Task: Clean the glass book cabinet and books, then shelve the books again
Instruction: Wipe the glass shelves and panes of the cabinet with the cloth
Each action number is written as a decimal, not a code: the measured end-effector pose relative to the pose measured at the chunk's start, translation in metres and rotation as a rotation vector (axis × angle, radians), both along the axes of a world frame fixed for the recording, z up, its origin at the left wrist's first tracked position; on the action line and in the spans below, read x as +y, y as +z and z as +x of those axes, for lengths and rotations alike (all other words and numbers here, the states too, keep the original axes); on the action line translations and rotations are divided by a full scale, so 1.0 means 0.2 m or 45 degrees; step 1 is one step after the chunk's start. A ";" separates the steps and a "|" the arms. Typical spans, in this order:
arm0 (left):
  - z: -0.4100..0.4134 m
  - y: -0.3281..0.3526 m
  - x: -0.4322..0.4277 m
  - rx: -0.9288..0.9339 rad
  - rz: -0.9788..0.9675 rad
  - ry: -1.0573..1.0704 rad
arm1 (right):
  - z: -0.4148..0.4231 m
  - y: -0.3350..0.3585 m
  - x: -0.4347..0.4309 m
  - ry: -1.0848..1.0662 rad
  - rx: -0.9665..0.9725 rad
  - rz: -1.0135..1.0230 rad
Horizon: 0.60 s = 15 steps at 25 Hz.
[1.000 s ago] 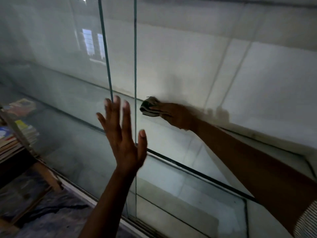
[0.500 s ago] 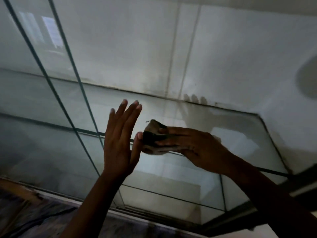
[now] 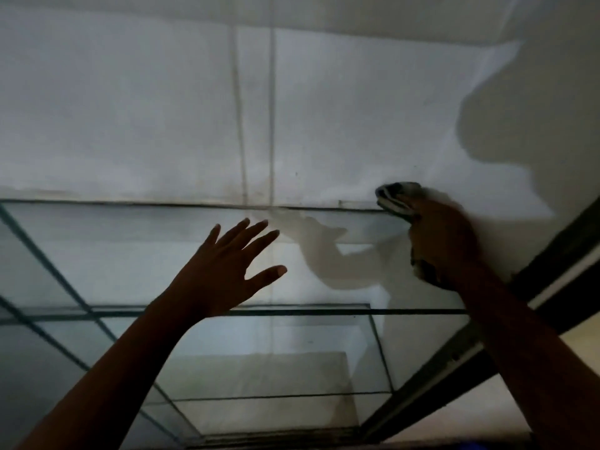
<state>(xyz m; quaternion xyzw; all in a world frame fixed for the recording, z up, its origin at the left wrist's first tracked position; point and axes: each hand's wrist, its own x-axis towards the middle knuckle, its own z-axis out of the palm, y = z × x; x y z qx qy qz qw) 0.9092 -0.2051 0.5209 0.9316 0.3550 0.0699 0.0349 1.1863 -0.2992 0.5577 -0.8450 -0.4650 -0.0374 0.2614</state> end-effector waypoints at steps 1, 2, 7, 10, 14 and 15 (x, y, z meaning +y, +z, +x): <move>0.00 0.00 0.00 -0.016 -0.006 -0.002 | 0.01 -0.08 0.02 -0.002 -0.040 -0.011; 0.00 0.00 -0.01 -0.036 -0.014 -0.004 | 0.00 -0.13 0.02 0.028 -0.070 -0.014; 0.00 0.02 -0.02 -0.070 -0.073 0.013 | -0.09 -0.11 0.01 0.206 0.004 -0.073; 0.00 0.03 -0.02 -0.100 -0.130 0.018 | -0.25 -0.06 -0.04 0.412 -0.004 -0.108; -0.01 0.05 -0.03 -0.256 -0.282 0.018 | -0.43 -0.04 -0.11 0.631 -0.026 -0.097; -0.01 0.05 -0.04 -0.295 -0.296 0.013 | -0.45 -0.05 -0.13 0.691 -0.026 -0.074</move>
